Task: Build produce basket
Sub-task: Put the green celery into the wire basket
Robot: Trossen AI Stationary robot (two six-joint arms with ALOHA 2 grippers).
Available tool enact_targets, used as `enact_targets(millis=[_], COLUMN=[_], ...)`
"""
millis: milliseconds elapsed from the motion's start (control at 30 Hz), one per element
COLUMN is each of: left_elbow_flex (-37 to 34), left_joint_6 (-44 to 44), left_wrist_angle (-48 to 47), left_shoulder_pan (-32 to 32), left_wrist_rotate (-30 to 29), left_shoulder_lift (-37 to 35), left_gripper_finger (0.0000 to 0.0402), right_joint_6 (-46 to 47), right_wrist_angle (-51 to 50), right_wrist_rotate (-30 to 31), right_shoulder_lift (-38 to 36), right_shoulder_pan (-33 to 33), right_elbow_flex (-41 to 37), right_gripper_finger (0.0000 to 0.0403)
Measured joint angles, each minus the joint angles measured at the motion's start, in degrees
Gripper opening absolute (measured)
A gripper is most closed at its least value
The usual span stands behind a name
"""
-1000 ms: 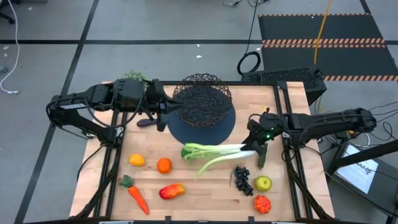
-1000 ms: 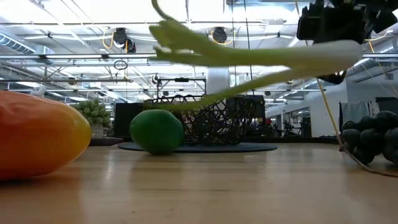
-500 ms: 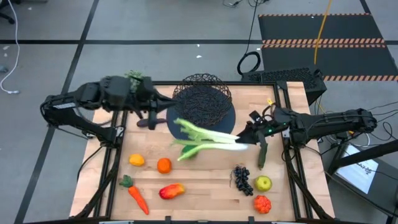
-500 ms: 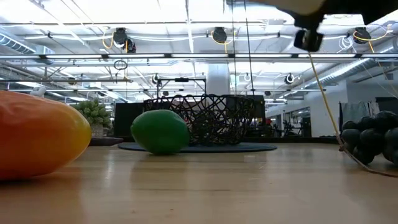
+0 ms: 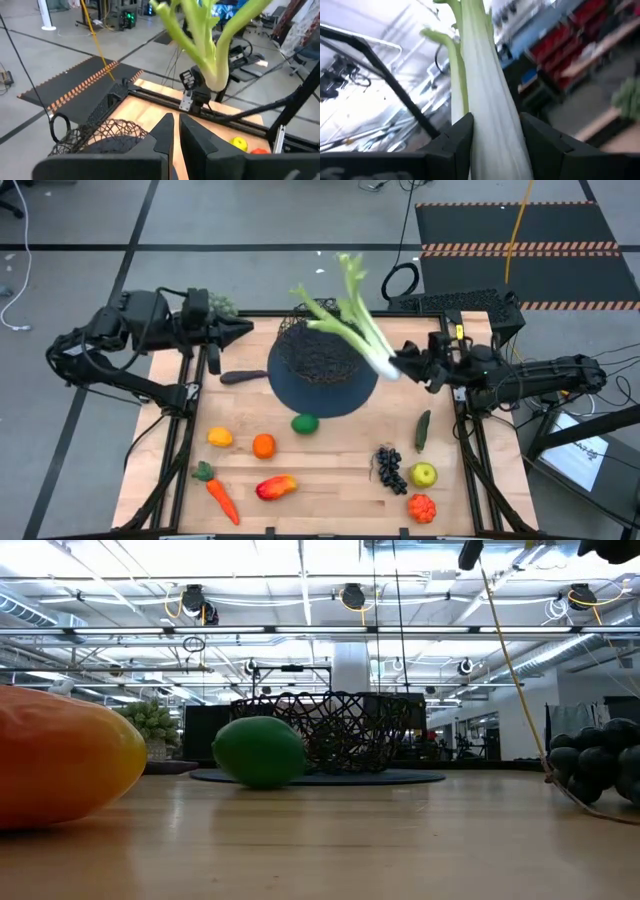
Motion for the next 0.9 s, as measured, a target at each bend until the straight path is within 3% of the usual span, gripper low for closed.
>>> enact_targets(millis=[433, 633, 900], left_elbow_flex=[0.0, 0.0, 0.0], left_joint_6=[-1.1, -2.6, -3.8], left_wrist_angle=[0.7, 3.4, 6.1], left_shoulder_pan=[0.1, 0.0, 0.0], left_wrist_rotate=[0.0, 1.1, 1.2], left_shoulder_lift=[3.4, 5.7, 7.9], left_gripper_finger=[0.0031, 0.0031, 0.0031], right_joint_6=[-22.5, -22.6, -20.7], right_wrist_angle=[18.6, 24.8, 25.0], right_wrist_rotate=[17.3, 17.1, 17.1], right_shoulder_lift=[3.7, 6.9, 9.4], right_shoulder_pan=[0.0, 0.0, 0.0], right_elbow_flex=[0.0, 0.0, 0.0], right_gripper_finger=[0.0145, 0.0145, 0.0145])
